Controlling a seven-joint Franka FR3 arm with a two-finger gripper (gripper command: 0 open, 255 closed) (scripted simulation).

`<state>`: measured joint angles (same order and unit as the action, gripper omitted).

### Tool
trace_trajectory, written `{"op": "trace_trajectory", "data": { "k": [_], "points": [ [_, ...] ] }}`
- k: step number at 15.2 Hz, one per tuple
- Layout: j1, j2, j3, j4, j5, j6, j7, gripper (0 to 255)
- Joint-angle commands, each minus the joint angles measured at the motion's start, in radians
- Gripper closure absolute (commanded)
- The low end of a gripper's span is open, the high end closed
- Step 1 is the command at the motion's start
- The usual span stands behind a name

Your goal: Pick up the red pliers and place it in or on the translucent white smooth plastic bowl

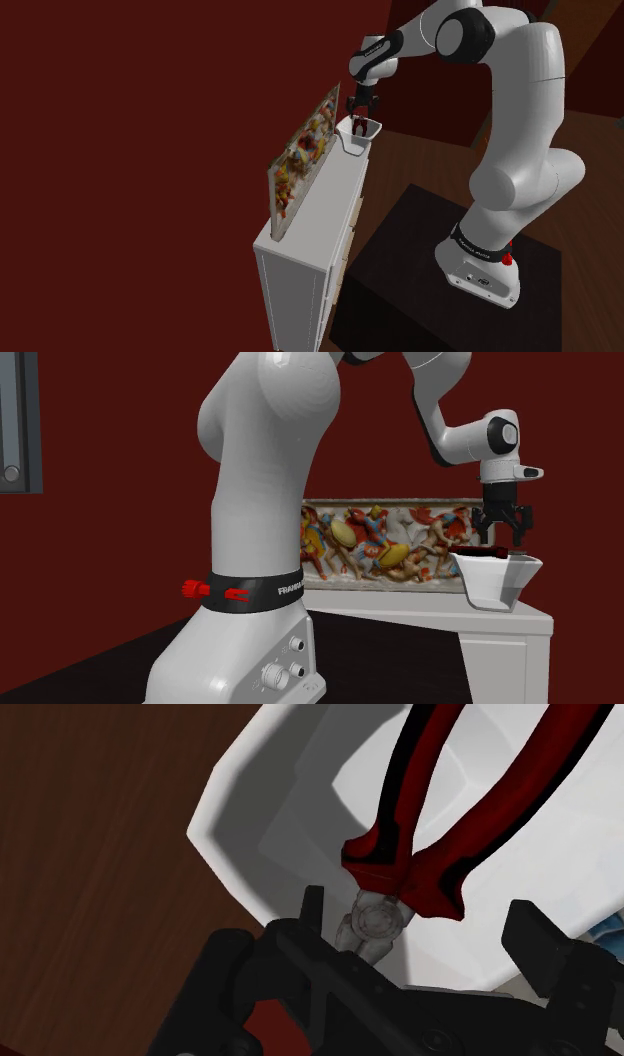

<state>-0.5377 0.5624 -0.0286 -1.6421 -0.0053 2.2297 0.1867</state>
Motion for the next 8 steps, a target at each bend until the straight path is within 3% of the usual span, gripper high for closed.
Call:
{"op": "trace_trajectory", "data": {
  "k": [1, 4, 8],
  "points": [
    [0.0, 0.0, 0.0, 0.0, 0.0, 0.0, 0.0, 0],
    [0.0, 0.0, 0.0, 0.0, 0.0, 0.0, 0.0, 0],
    [0.002, -0.065, -0.001, 0.031, -0.001, -0.096, 0.001, 0]
  ]
}}
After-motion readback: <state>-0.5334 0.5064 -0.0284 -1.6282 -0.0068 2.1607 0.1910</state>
